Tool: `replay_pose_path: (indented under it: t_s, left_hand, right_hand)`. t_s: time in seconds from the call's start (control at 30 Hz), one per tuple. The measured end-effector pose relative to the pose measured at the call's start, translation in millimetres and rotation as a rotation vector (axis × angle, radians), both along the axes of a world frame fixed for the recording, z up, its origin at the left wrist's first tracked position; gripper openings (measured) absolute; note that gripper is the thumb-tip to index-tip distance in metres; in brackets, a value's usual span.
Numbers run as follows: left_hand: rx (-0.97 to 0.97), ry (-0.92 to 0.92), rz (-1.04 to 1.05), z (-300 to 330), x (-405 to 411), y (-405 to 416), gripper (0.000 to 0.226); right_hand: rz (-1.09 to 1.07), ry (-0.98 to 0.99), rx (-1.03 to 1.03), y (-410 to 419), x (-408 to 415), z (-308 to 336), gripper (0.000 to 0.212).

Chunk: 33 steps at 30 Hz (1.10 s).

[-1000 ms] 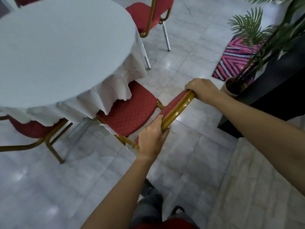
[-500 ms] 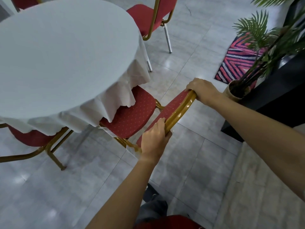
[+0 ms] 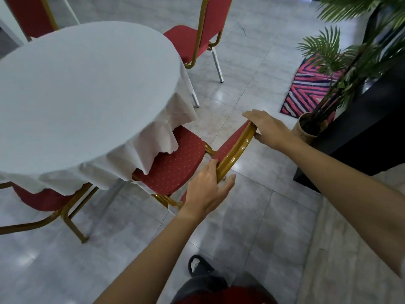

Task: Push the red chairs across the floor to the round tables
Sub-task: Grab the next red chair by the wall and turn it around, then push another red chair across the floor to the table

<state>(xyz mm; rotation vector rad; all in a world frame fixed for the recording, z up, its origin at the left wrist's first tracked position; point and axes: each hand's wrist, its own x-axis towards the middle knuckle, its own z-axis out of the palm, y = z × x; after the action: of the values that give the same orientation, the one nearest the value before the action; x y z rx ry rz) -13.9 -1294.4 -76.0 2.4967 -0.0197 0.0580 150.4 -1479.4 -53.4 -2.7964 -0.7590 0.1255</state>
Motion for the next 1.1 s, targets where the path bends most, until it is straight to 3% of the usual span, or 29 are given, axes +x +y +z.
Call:
replay_pose_path:
  t_s: [0.37, 0.8, 1.1]
  left_hand:
    - [0.064, -0.178, -0.167, 49, 100, -62, 0.05]
    - [0.15, 0.035, -0.097, 28, 261, -192, 0.071]
    - [0.073, 0.184, -0.084, -12, 305, -240, 0.072]
  right_hand:
    - [-0.189, -0.041, 0.107, -93, 21, 3, 0.063]
    - [-0.288, -0.025, 0.212, -221, 126, 0, 0.062]
    - [-0.452, 0.16, 0.19, -260, 173, -27, 0.064]
